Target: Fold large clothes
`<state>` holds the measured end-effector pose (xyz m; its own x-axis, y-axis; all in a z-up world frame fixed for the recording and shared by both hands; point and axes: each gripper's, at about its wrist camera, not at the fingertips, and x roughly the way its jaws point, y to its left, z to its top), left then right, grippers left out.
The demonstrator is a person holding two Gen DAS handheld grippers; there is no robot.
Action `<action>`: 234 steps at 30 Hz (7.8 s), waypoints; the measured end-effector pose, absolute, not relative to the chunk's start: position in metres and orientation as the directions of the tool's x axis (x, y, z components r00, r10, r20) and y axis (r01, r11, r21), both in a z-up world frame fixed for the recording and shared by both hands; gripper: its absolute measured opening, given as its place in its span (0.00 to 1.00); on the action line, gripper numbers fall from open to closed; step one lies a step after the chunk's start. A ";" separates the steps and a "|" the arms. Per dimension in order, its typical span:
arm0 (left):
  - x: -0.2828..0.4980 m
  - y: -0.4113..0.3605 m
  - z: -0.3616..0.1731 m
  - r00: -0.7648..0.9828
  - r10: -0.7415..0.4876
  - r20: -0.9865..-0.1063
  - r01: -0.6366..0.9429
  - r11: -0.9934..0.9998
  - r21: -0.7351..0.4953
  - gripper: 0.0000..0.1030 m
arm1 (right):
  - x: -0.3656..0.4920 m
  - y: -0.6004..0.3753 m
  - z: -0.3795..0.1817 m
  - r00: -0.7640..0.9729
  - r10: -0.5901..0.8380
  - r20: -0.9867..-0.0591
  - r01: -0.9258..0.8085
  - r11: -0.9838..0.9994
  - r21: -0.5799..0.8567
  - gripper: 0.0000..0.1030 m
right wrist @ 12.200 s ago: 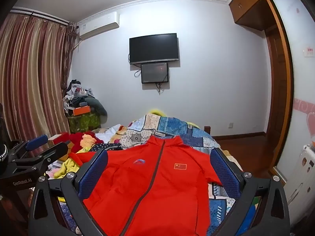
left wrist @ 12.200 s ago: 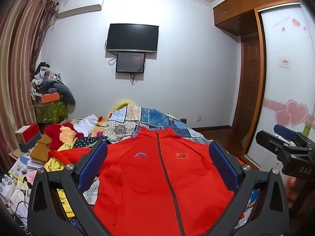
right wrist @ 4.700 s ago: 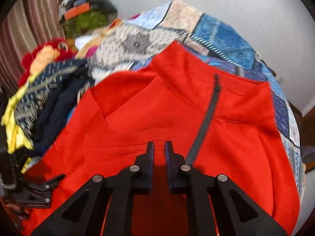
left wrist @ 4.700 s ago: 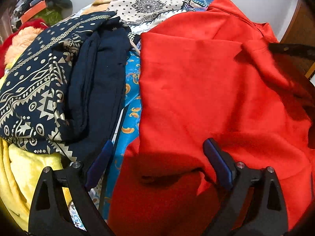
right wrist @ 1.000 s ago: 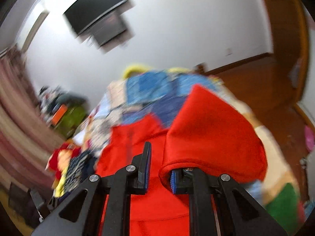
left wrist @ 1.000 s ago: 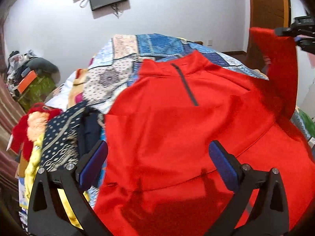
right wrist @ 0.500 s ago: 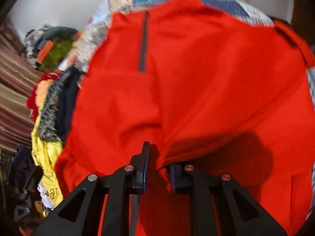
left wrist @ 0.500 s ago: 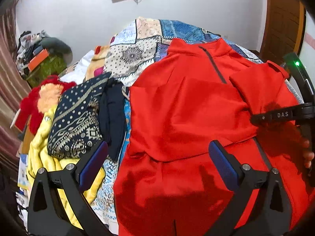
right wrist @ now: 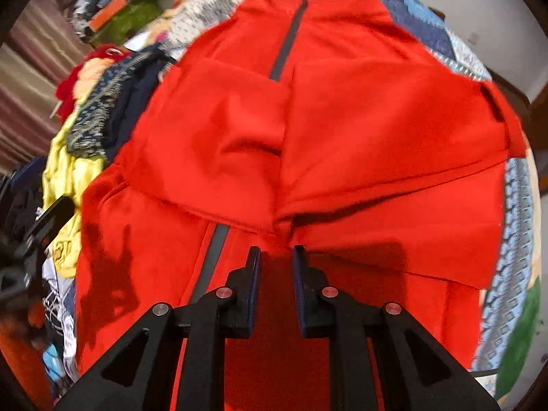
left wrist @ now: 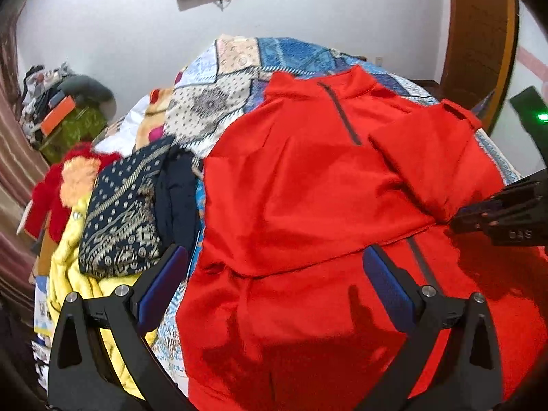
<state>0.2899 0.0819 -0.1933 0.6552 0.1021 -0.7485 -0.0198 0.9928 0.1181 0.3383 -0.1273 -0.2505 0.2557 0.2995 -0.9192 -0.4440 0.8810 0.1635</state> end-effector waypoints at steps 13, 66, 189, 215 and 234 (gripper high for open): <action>0.369 -0.045 -0.165 0.678 -0.030 -0.734 0.208 0.966 0.153 1.00 | 0.343 -0.297 -0.181 0.569 0.207 -0.795 -0.182 0.975 0.124 0.14; 0.380 0.173 -0.199 0.682 0.124 -0.721 -0.137 0.990 0.041 0.06 | 0.428 -0.201 -0.284 0.409 0.070 -0.910 -0.288 0.956 -0.056 0.14; 0.263 0.082 -0.249 0.521 -0.037 -0.853 0.135 0.990 0.040 0.48 | 0.295 -0.160 -0.255 0.381 0.400 -0.834 -0.535 0.831 0.153 0.12; 0.375 0.146 -0.210 0.590 0.148 -0.794 -0.109 0.989 0.104 0.90 | 0.355 -0.188 -0.207 0.510 0.333 -0.793 -0.426 0.899 0.103 0.13; 0.287 0.271 -0.308 0.349 0.256 -0.902 -0.361 0.924 0.122 0.90 | 0.389 -0.234 -0.289 0.441 0.226 -0.868 -0.354 0.933 0.063 0.12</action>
